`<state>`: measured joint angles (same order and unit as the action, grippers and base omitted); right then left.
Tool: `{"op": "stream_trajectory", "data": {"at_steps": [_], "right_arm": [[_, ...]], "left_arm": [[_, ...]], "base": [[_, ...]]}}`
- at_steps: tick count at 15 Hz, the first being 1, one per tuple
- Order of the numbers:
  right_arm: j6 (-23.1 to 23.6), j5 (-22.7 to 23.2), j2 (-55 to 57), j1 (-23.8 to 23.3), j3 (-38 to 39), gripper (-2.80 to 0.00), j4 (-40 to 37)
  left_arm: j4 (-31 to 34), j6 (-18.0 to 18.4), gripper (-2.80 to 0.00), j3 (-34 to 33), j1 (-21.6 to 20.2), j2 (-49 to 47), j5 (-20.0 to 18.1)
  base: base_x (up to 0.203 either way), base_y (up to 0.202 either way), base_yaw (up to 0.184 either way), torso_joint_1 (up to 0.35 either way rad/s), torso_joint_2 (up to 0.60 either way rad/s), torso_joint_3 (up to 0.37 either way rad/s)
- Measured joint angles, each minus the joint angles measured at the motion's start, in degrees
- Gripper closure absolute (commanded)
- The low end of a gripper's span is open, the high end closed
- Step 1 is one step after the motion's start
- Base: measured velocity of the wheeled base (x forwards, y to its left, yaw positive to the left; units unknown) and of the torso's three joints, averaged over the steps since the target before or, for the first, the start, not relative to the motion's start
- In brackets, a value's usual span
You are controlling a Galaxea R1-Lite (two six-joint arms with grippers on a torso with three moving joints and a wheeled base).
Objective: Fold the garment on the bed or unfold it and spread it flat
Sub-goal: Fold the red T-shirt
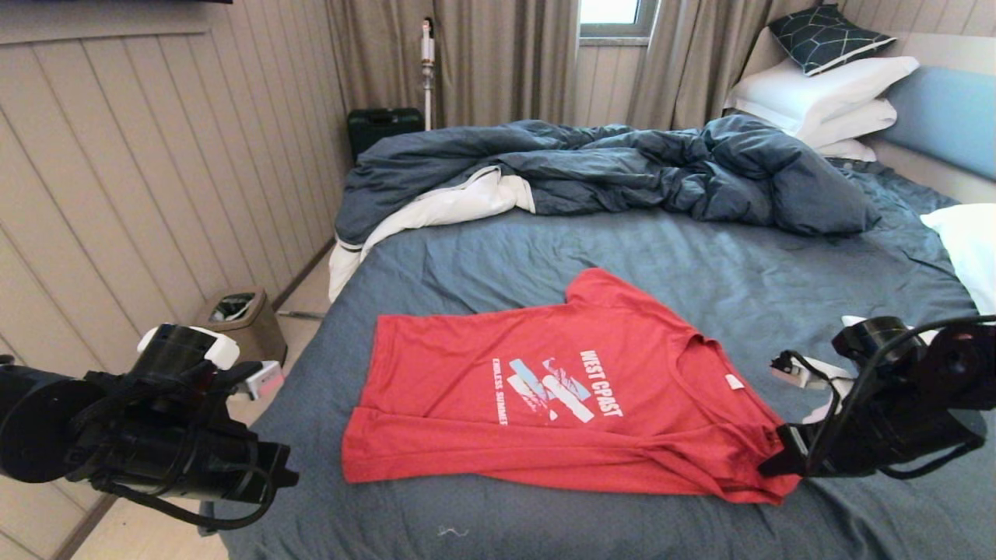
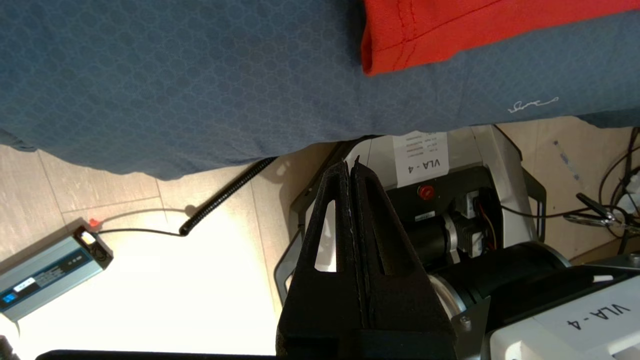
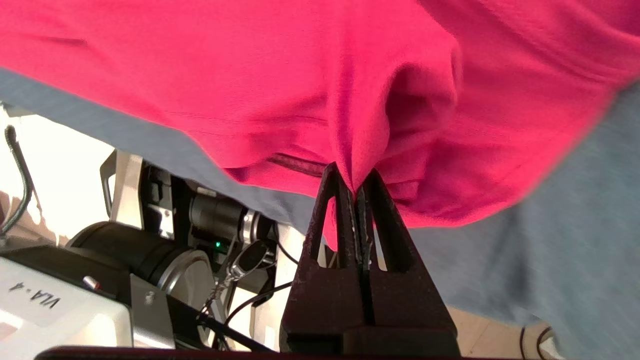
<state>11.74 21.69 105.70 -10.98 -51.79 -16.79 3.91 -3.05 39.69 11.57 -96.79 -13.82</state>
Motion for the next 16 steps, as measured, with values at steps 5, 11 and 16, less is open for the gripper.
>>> {"op": "stream_trajectory", "data": {"at_steps": [5,11,16], "right_arm": [[0.00,0.13,-1.17,-3.75,-0.97,0.00,0.00],[-0.18,0.10,-1.36,-4.01,-2.94,-2.80,-0.02],[-0.04,0.30,-1.65,-3.96,-2.10,-2.80,-0.22]], "left_arm": [[0.10,0.02,0.00,0.11,0.03,-0.26,-0.08],[0.10,0.05,0.00,0.18,0.04,-0.26,-0.01],[0.10,0.11,0.00,0.21,0.04,-0.26,-0.04]], "base": [[0.000,0.000,0.000,0.000,0.00,0.000],[0.000,0.000,0.000,0.000,0.00,0.000],[0.000,0.000,0.000,0.000,0.00,0.000]]}}
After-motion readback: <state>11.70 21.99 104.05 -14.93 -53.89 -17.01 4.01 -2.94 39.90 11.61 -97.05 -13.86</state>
